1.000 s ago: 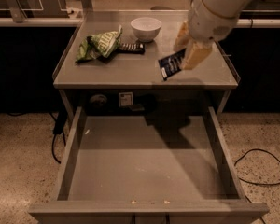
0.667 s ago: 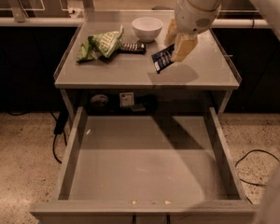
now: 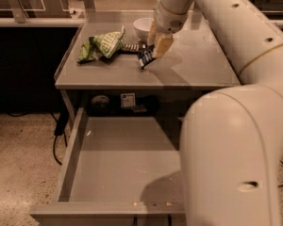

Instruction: Pick rxbar blueberry from top drawer and place on counter

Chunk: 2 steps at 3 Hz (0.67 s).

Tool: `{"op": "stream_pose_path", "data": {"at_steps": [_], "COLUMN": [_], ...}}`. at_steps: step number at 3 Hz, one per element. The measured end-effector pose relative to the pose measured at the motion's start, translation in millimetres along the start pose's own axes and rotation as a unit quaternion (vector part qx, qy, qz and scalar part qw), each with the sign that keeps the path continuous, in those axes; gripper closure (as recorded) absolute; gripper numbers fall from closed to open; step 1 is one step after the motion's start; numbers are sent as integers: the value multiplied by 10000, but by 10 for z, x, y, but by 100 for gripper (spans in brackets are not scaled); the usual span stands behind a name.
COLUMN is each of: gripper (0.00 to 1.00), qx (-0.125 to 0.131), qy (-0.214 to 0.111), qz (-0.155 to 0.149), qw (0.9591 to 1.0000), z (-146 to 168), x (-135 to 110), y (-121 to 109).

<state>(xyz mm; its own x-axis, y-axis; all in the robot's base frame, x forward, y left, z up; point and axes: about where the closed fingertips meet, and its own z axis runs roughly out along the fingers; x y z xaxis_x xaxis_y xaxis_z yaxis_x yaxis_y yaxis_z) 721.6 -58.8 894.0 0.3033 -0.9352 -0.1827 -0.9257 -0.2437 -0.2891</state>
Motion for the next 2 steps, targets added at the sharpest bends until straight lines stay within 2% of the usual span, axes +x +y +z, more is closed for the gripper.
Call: {"op": "stream_pose_path", "data": {"at_steps": [1, 2], "gripper": [100, 82], "qx": [-148, -87], "qy": [-183, -210], "qz": [376, 362], "qw": [9990, 9991], "z": [328, 395], "x": [175, 158], "y": [-86, -151]}}
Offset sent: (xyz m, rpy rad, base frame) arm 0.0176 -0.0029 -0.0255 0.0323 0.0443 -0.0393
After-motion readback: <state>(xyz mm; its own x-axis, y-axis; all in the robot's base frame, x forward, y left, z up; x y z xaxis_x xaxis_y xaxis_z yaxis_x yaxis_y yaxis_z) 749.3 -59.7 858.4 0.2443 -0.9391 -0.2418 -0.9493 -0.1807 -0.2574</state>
